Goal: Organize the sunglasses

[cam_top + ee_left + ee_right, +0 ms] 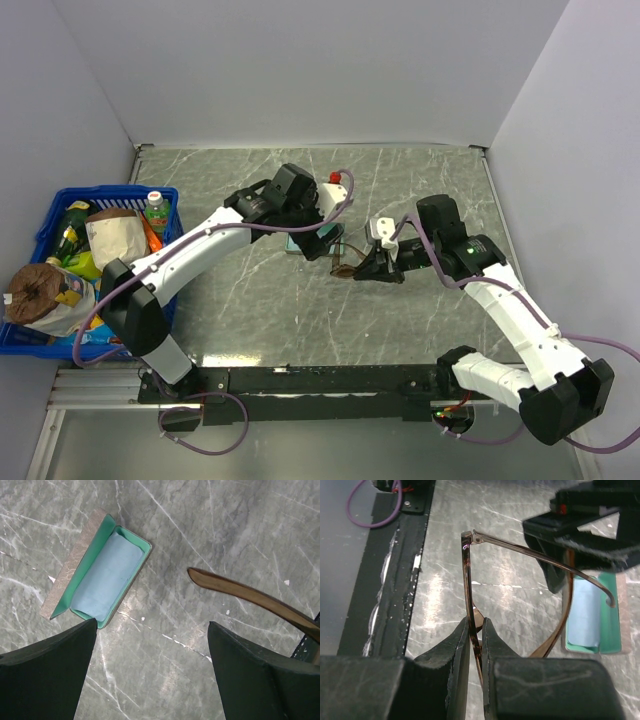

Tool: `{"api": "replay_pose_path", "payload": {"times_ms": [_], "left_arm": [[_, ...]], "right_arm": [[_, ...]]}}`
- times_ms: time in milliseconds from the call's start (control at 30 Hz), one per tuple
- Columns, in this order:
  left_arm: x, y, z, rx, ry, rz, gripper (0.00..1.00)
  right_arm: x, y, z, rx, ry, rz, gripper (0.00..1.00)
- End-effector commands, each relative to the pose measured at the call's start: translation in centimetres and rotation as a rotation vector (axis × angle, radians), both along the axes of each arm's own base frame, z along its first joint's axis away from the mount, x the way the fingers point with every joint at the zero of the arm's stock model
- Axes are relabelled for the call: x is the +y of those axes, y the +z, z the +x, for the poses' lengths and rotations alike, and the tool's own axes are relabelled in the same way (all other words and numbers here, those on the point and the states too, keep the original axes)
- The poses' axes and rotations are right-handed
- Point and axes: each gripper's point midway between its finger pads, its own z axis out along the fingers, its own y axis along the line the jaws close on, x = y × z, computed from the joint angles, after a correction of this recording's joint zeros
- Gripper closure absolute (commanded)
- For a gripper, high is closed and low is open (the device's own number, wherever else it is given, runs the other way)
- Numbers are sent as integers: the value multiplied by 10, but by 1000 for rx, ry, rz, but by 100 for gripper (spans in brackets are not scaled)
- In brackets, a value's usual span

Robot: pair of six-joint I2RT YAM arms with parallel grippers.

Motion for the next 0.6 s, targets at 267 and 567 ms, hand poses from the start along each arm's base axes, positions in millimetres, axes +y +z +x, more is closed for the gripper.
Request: {"api": "replay_pose_path", "payload": {"times_ms": [267,567], "left_arm": [[-3,39,-18,-34,-50,-85,3],[-5,45,-26,-30,-81,-98,3]], "right_arm": [[2,4,22,-53,-63,12,100],[2,1,36,-53,-130,-2,100]]}}
